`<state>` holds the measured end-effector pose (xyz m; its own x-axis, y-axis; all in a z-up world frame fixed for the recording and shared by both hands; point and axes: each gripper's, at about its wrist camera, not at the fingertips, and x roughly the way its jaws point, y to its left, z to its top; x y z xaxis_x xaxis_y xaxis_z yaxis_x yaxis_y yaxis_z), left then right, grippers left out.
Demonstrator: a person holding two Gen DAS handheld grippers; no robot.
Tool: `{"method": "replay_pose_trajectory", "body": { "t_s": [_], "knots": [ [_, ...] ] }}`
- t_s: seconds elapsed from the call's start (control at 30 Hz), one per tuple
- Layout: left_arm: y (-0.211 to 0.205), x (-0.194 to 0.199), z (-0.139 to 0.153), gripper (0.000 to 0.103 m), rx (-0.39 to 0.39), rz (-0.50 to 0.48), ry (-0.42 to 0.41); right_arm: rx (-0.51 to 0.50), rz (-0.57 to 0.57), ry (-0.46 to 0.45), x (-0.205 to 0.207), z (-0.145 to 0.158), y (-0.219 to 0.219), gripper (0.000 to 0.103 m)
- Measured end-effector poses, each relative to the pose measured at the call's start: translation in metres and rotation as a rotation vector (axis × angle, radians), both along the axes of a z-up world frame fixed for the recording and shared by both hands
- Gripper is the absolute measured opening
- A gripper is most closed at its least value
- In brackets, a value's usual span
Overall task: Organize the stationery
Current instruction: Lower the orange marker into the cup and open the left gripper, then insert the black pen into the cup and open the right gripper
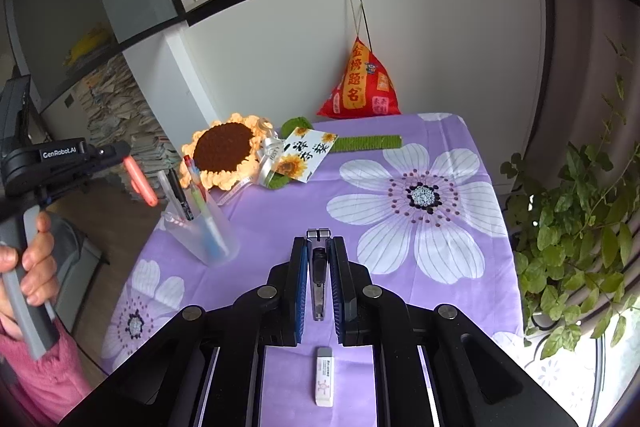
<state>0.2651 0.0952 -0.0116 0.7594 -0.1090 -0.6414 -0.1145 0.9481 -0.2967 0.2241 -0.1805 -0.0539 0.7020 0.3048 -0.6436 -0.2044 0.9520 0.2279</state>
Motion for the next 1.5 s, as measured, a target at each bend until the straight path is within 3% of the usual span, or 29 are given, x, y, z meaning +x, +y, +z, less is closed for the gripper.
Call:
{"method": "replay_pose_trajectory", "body": {
  "t_s": [0.3,0.57,0.8,0.9,0.97,1.07,1.2,1.5],
  "knots": [
    [0.011,0.020,-0.051,0.007,0.015,-0.007,0.072,-0.046,0.013,-0.020,0.003,0.008,0.023,0.011],
    [0.011,0.018,-0.071,0.007,0.013,-0.058,0.112,-0.065,0.040,-0.043,0.007,0.016,0.045,0.011],
    [0.011,0.011,-0.083,0.007,-0.026,-0.129,0.126,-0.046,0.086,-0.134,0.011,0.046,0.074,0.011],
    [0.021,-0.005,-0.076,0.016,-0.052,-0.121,0.090,-0.021,0.113,-0.162,0.017,0.057,0.087,0.011],
    [0.028,-0.016,-0.073,0.030,-0.064,-0.106,0.063,-0.007,0.139,-0.178,0.022,0.064,0.099,0.011],
    [0.038,-0.035,-0.071,0.033,-0.054,-0.082,0.042,0.000,0.187,-0.211,0.032,0.070,0.122,0.011],
    [0.051,-0.054,-0.076,0.036,-0.066,-0.059,0.045,-0.019,0.223,-0.228,0.047,0.063,0.154,0.011],
    [0.060,-0.060,-0.092,0.036,-0.037,-0.047,0.078,-0.076,0.257,-0.152,0.078,0.012,0.193,0.011]
  ]
}}
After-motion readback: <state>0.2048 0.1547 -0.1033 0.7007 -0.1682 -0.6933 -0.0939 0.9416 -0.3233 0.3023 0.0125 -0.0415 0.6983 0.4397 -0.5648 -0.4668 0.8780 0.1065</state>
